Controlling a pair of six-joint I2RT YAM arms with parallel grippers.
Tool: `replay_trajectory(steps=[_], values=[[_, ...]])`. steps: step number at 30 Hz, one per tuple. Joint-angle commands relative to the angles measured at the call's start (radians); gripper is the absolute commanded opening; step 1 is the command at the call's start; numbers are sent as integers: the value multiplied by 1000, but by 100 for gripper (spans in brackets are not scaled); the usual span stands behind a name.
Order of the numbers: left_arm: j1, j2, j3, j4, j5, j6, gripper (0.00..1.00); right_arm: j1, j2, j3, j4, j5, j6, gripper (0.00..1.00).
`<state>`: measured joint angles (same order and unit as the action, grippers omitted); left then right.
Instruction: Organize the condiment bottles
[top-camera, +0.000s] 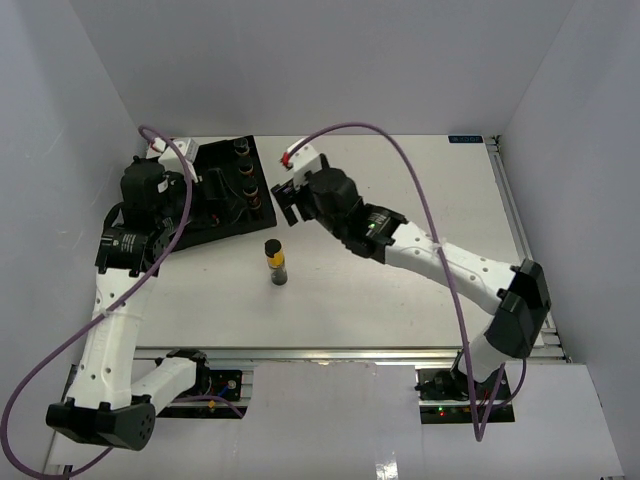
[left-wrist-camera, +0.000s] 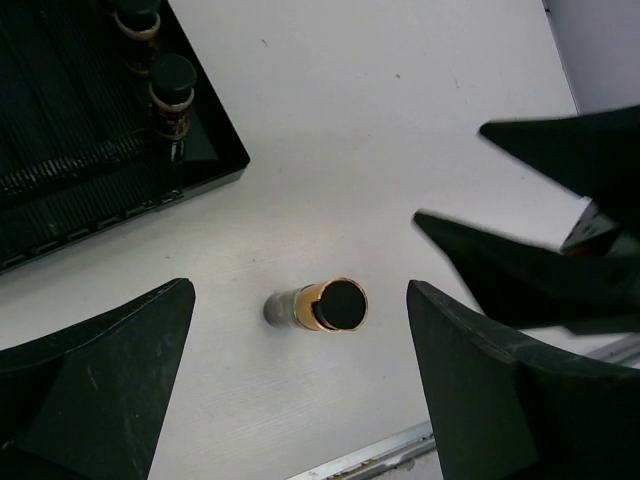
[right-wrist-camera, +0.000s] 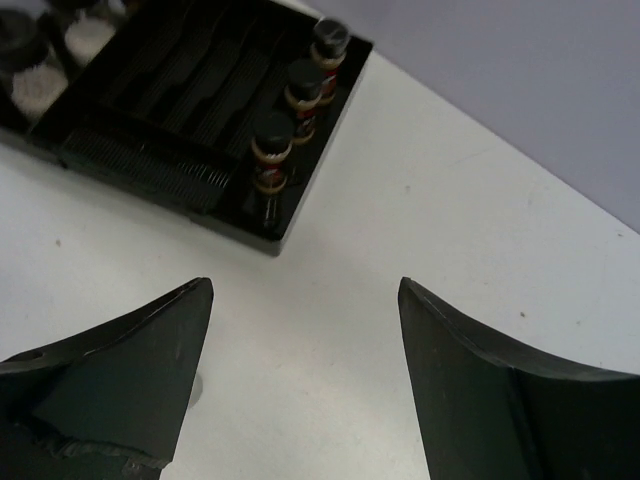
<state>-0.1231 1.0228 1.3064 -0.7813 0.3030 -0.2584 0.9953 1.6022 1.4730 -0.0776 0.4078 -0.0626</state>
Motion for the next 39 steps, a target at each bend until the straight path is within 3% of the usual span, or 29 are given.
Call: replay_trajectory(steps=[1,8,15,26,39], values=[[-54,76,-2,-22,119,19,98,-148,-168,-116,-40,5,90,82],[-261,169,-5,-39,-104,-8,98,-261,-318,-290,-48,-32,121,82],[-437,261,-25,-70,-263,-16,98,-292,-376,-332,-56,-64,115,82],[-467,307,-25,-77,-402,-40,95,-318,-407,-372,-42,-85,111,82],[-476,293,-10,-60,-370,-40,96,-340,-384,-381,-24,-107,115,82]])
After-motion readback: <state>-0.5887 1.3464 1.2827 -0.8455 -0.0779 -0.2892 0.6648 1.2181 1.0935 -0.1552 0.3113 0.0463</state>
